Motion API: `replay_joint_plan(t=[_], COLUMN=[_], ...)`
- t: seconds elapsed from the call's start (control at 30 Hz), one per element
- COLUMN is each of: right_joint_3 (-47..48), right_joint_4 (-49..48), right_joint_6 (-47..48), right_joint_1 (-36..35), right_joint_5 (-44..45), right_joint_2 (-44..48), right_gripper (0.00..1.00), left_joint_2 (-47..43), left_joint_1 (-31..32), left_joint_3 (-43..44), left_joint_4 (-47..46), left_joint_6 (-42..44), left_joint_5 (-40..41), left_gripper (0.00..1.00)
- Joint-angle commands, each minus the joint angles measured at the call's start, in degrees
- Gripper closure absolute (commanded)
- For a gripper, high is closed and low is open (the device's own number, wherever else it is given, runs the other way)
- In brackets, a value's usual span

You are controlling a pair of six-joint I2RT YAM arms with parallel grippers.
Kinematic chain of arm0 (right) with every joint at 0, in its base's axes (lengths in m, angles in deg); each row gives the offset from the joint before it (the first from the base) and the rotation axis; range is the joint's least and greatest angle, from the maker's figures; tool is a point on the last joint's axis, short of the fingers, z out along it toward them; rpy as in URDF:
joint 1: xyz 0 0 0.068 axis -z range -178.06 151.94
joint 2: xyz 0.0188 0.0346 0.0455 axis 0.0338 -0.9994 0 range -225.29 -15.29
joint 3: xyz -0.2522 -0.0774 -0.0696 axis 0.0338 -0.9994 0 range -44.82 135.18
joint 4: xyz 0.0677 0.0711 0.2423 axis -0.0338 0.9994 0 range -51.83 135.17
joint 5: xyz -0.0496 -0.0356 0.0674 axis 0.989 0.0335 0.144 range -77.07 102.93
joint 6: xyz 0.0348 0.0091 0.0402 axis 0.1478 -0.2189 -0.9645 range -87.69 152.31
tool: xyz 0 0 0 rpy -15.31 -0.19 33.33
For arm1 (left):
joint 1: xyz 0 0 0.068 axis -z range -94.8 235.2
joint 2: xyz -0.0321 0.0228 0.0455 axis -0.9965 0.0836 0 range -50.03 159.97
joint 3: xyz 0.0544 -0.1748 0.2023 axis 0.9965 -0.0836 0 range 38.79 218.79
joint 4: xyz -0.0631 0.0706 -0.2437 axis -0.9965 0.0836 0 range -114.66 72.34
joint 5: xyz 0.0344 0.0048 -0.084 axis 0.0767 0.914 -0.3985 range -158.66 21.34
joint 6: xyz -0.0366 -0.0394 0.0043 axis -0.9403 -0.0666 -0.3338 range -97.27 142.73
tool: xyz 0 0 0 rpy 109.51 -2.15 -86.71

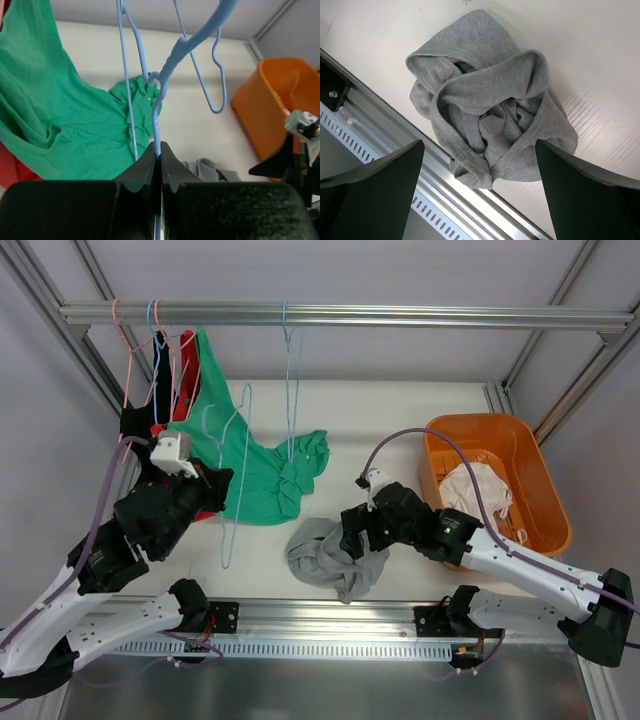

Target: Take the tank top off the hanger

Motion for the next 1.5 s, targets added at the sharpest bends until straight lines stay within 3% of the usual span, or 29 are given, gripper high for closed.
replay_joint_plan(t=[0.0,0.07,0.13,0.23,0.6,1.0,1.4,1.43,1.47], right_joint_3=[3.03,3.29,3.56,3.56,2.41,2.59,3.56,3.56,3.38], right_joint_4=[0.5,0.51,0.42,0.59,3.05,4.11,2.97,2.62,1.31], right_joint_6=[1.29,1.3,1.47,1.47,1.91,2.35,2.97,3.23,3.58], right_joint_1=[-0.23,-0.14,-0.23,-0.23,-0.14,-0.05,-0.05,-0.05,-0.05], right_joint_5=[3.08,3.0,2.91,2.99,5.89,6.33,5.19,4.49,3.97], right_joint_2=[0.93,0.85,1.02,2.07,6.38,7.7,4.45,4.19,3.4], right_gripper=[0.0,0.01,0.0,0.01,0.01,0.0,0.01,0.0,0.0], left_joint_2=[8.72,16.97,22.71,32.3,50.42,60.44,55.35,55.0,54.56], left_joint_1=[0.49,0.05,-3.62,-14.43,-19.19,-23.15,-23.15,-23.07,-23.15], left_joint_3=[8.11,13.04,22.0,32.55,54.53,59.47,50.33,50.42,50.68], left_joint_4=[3.41,3.5,4.11,5.69,7.28,8.51,8.51,8.51,8.51], left_joint_6=[0.51,2.71,5.53,5.27,10.11,9.05,5.27,5.27,5.36], left_joint_5=[1.72,2.51,-2.47,-16.36,-21.74,-26.22,-26.66,-26.93,-27.71], left_gripper=[1.0,1.0,1.0,1.0,1.0,1.0,1.0,0.96,0.82])
